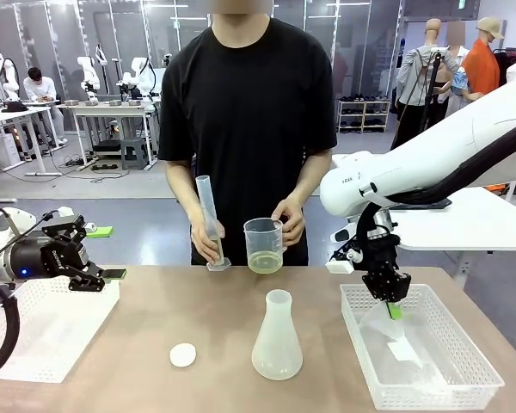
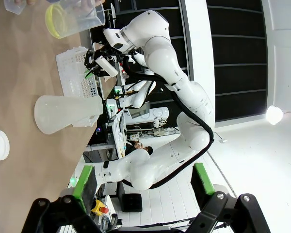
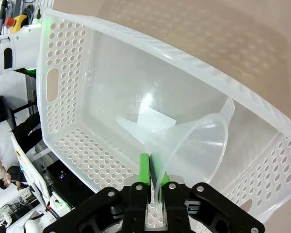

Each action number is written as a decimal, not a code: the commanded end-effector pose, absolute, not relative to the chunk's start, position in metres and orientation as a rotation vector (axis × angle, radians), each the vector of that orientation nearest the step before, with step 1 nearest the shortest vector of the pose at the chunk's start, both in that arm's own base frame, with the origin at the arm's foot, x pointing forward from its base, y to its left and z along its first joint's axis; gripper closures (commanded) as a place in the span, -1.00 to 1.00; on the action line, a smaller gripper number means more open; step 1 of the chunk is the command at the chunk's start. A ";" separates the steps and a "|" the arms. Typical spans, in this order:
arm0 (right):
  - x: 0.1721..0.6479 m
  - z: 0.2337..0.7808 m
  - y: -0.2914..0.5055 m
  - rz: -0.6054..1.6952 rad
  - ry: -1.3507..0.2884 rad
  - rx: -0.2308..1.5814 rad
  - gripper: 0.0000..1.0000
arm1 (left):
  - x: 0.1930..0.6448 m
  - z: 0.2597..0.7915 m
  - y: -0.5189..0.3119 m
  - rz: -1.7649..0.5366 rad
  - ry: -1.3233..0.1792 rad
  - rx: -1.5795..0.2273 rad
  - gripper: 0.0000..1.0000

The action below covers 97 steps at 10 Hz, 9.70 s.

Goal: Prepare the solutions needed for the experiment.
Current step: Pick up the Plastic Funnel and insert it into the Big flask, then once the solution is in the Big flask , pick up the Plastic Funnel and place it back into the right Organizing basket.

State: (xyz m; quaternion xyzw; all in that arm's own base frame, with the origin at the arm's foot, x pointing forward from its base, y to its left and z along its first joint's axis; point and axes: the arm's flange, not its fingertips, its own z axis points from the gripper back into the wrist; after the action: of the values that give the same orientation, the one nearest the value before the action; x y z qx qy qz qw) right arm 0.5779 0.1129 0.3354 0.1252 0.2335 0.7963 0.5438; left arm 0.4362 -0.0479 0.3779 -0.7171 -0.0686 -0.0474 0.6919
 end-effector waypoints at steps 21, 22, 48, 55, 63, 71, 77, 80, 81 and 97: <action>0.423 0.546 0.168 1.514 0.047 -0.478 1.00 | 0.437 0.380 -0.049 -0.103 -0.162 -1.613 -1.00; 0.423 0.546 0.168 1.514 0.047 -0.478 1.00 | 0.437 0.380 -0.049 -0.103 -0.162 -1.613 -1.00; 0.332 0.575 0.280 1.965 -0.545 -0.300 0.91 | 0.437 0.380 -0.049 -0.103 -0.162 -1.613 -1.00; 0.331 0.539 0.276 1.945 -0.564 -0.323 0.91 | 0.437 0.380 -0.049 -0.103 -0.162 -1.613 -1.00; 0.327 0.507 0.277 1.945 -0.570 -0.269 0.91 | 0.437 0.380 -0.049 -0.103 -0.162 -1.613 -1.00; 0.320 0.479 0.271 1.934 -0.554 -0.245 0.91 | 0.437 0.380 -0.049 -0.103 -0.162 -1.613 -1.00; 0.320 0.459 0.274 1.939 -0.550 -0.224 0.91 | 0.437 0.380 -0.049 -0.103 -0.162 -1.613 -1.00; 0.321 0.454 0.277 1.944 -0.577 -0.218 0.91 | 0.437 0.380 -0.049 -0.103 -0.162 -1.613 -1.00; 0.322 0.454 0.277 1.942 -0.571 -0.205 0.68 | 0.437 0.380 -0.049 -0.103 -0.162 -1.613 -1.00; 0.322 0.460 0.276 1.950 -0.533 -0.233 -0.38 | 0.437 0.380 -0.049 -0.103 -0.162 -1.613 -1.00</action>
State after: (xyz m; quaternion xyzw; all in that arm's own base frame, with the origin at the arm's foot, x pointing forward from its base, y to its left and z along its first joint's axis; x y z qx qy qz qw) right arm 0.3225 0.2760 0.4597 -0.0975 -0.2228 0.8153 0.5255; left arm 0.4363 -0.0480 0.3775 -0.7171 -0.0682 -0.0473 0.6920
